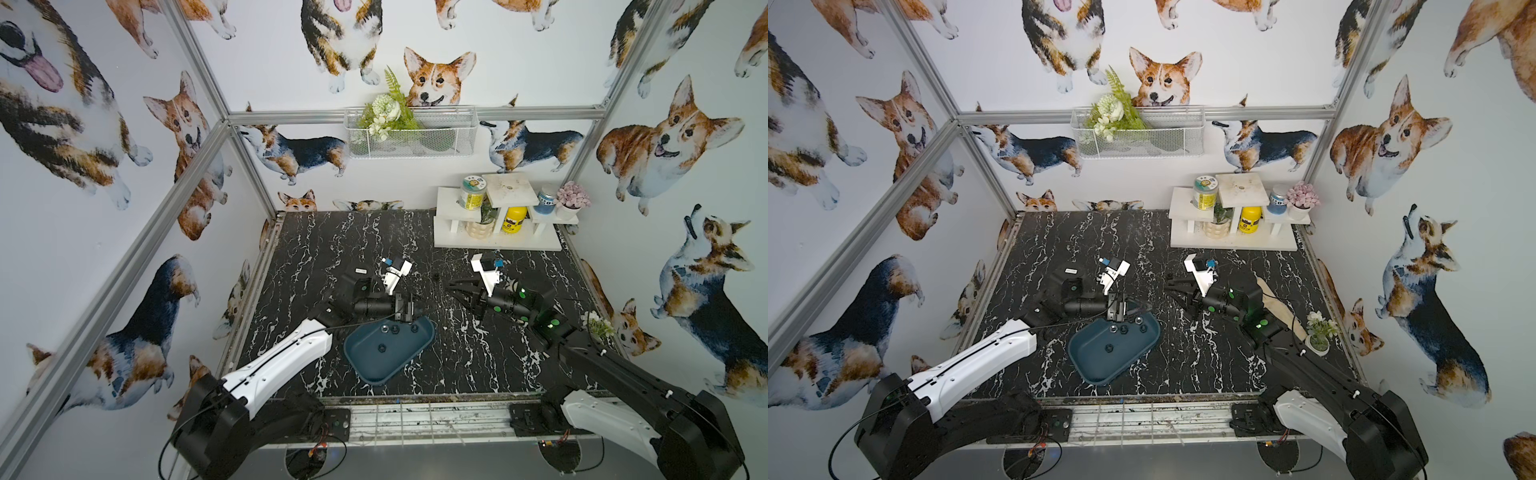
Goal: Put the nuts on the desktop into the storage box
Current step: Pick up the nut from the center of the board.
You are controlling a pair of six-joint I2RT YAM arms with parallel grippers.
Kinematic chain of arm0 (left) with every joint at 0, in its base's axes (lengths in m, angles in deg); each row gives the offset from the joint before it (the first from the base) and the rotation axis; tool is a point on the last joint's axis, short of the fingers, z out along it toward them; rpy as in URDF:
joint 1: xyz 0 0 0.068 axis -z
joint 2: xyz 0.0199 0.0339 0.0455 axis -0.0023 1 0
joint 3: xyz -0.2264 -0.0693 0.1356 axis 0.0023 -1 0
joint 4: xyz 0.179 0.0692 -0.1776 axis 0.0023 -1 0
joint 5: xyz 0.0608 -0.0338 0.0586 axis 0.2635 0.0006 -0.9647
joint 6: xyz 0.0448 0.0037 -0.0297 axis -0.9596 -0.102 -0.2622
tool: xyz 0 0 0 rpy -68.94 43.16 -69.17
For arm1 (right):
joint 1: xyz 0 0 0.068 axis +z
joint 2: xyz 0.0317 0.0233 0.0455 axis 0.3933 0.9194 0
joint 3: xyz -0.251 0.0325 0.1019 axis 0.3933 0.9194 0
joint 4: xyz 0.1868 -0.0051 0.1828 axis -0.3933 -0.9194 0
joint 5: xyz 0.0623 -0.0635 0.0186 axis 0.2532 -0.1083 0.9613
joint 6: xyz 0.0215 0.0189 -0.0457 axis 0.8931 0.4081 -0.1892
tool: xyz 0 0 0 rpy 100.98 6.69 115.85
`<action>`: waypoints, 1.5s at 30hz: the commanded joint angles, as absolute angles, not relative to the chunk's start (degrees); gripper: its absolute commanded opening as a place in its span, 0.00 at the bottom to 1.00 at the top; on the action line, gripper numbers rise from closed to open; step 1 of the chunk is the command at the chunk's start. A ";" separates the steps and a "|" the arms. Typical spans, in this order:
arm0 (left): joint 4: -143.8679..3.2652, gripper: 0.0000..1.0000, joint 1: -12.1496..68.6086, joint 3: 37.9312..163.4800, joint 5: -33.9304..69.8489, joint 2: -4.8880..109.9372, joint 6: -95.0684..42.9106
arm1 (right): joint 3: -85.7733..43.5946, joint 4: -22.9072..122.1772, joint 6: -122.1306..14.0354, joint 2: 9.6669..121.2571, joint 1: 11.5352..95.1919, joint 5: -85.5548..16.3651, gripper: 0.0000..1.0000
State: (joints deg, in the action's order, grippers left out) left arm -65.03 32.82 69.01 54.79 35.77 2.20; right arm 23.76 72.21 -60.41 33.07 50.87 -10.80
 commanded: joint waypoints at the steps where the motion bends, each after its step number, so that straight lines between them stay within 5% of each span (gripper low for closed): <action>1: -51.90 0.96 32.74 65.61 62.42 35.32 9.81 | 24.46 80.58 -64.10 32.41 50.93 -4.53 0.16; 20: -40.65 0.80 34.22 64.81 72.15 35.06 15.40 | 24.73 85.80 -71.16 33.24 54.32 9.62 0.11; 45: -30.19 0.56 37.02 65.50 71.53 36.34 18.78 | 25.52 91.14 -69.55 33.64 57.58 9.36 0.11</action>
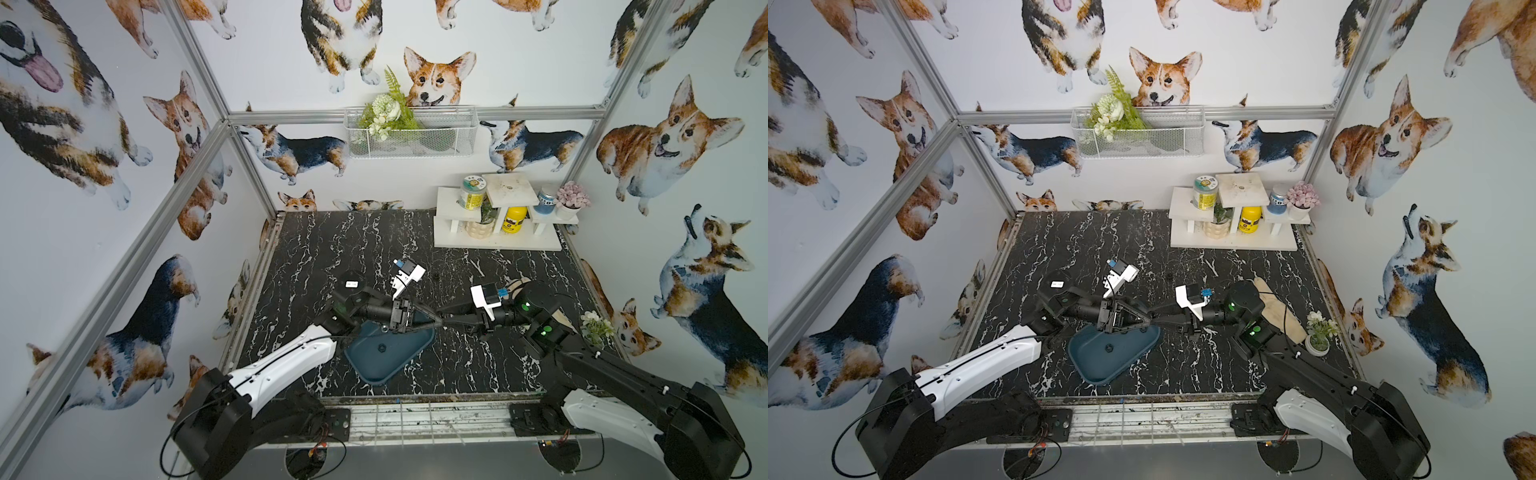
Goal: Put the nuts on the desktop into the storage box
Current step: Pick up the nut from the center of the board.
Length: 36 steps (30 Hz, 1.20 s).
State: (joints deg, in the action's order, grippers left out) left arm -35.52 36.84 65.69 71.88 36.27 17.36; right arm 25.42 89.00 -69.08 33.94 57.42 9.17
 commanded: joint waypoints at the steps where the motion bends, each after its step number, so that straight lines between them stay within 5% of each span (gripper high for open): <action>1: -29.92 0.54 37.04 65.60 71.56 36.46 18.94 | 25.65 90.81 -70.16 33.46 57.58 9.27 0.10; 12: -33.17 0.34 37.40 66.14 70.81 36.80 16.62 | 26.13 88.50 -72.63 32.60 57.59 8.06 0.09; 16: -45.94 0.24 37.46 68.55 69.08 36.61 8.36 | 26.55 87.43 -73.39 32.05 57.55 6.88 0.12; 31: -74.35 0.21 36.76 74.94 61.47 36.46 -11.75 | 26.49 82.34 -77.73 30.47 57.59 5.29 0.55; 36: -81.67 0.21 35.85 75.74 56.80 36.34 -16.45 | 26.58 78.76 -80.41 29.77 57.61 3.52 0.62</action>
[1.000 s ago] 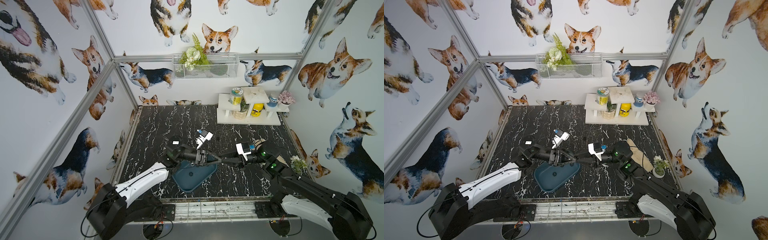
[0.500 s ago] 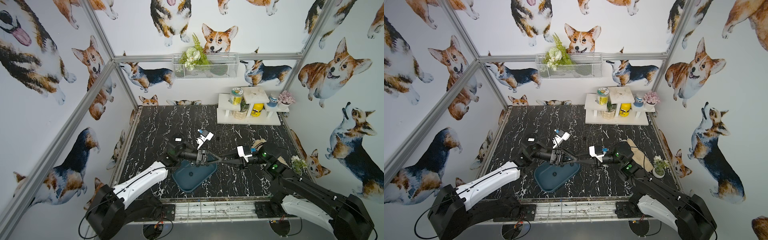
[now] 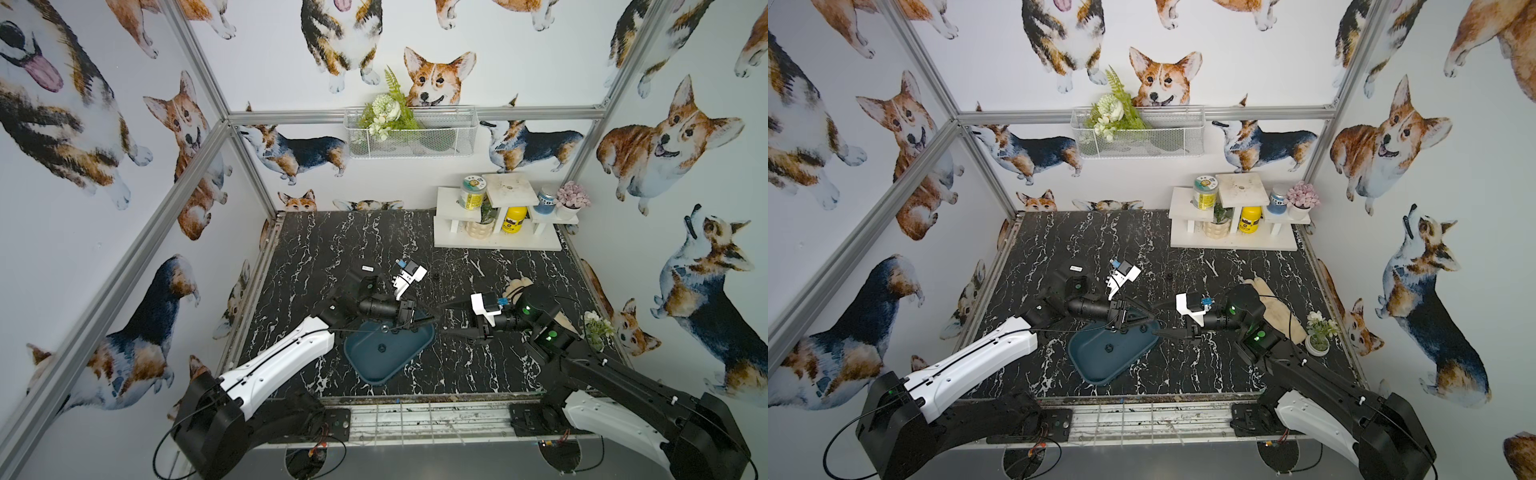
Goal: Put the nuts on the desktop into the storage box
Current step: Pick up the nut from the center of the board, then place the nut in the storage box.
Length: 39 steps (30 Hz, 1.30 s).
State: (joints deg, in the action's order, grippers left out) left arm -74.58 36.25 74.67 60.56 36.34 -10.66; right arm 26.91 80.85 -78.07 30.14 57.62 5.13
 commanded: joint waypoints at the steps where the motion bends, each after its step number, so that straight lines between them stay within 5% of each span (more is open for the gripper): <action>1: -83.15 0.21 35.75 76.01 55.83 36.33 -17.37 | 26.57 77.94 -80.84 29.69 57.61 3.23 0.66; 18: -105.89 0.21 35.51 76.90 26.33 40.28 -26.77 | 25.05 54.74 -94.45 31.06 60.80 -9.58 0.72; 26: -106.80 0.20 35.60 76.44 22.01 43.68 -24.93 | 23.13 48.83 -95.97 33.84 65.46 -18.07 0.73; 29: -106.11 0.20 35.72 75.97 21.73 44.43 -24.45 | 23.08 47.75 -95.75 33.99 65.91 -19.85 1.00; 39: -103.18 0.21 40.95 75.84 17.88 49.52 -21.18 | 23.72 45.78 -92.18 33.72 66.15 -25.73 1.00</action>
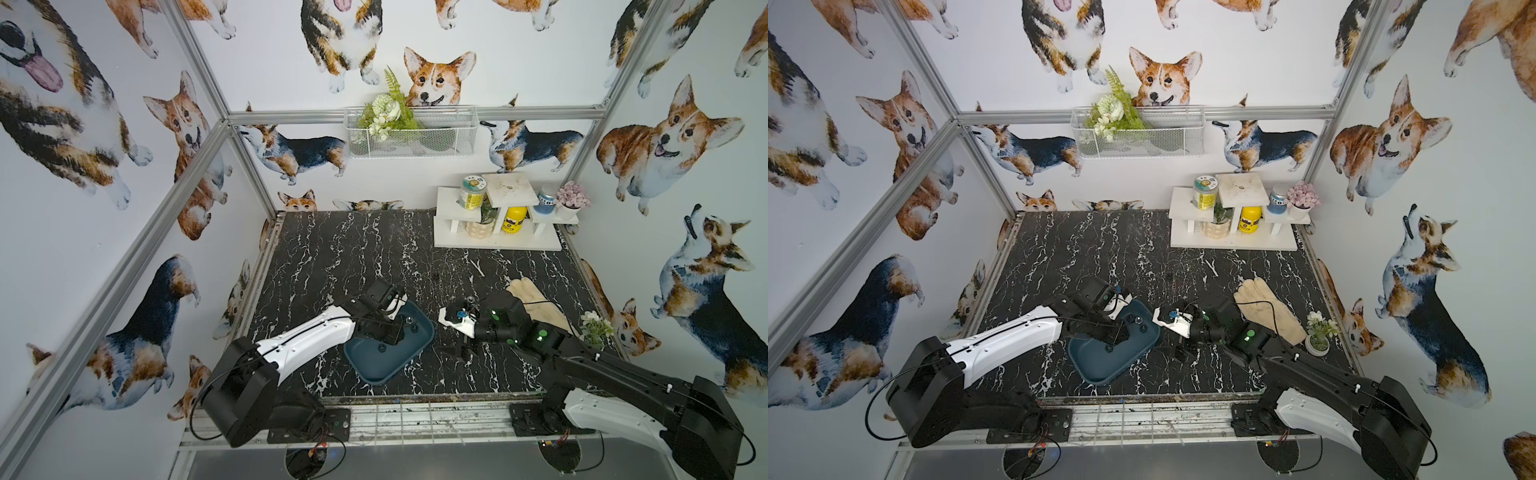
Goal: Put the nuts on the desktop into the storage box
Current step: Place the nut in the storage box, then pick up the nut from the center of the board.
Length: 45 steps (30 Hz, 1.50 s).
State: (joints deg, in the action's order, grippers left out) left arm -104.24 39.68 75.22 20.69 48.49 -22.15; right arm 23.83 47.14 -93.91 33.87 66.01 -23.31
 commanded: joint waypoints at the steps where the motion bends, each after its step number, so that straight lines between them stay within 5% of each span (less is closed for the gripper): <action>1: -102.88 0.21 41.49 75.96 17.28 49.95 -21.01 | 23.67 45.39 -92.04 33.70 66.21 -25.98 1.00; 16: -101.16 0.23 45.05 79.38 9.16 59.97 -21.14 | 24.79 44.73 -90.19 33.20 66.15 -29.09 1.00; 25: -101.94 0.36 45.92 81.12 6.20 63.42 -21.24 | 24.79 43.79 -90.94 32.58 66.22 -31.76 1.00; 29: -101.85 0.51 45.92 81.10 5.71 63.33 -21.50 | 24.97 44.36 -89.77 32.16 66.17 -34.77 1.00; 38: -102.83 0.63 46.01 82.49 6.97 54.74 -21.85 | 19.27 43.49 -68.36 36.08 66.08 -58.42 1.00; 45: -100.42 0.71 46.01 81.68 6.39 45.00 -23.00 | 9.55 32.48 -59.16 48.99 63.51 -59.10 1.00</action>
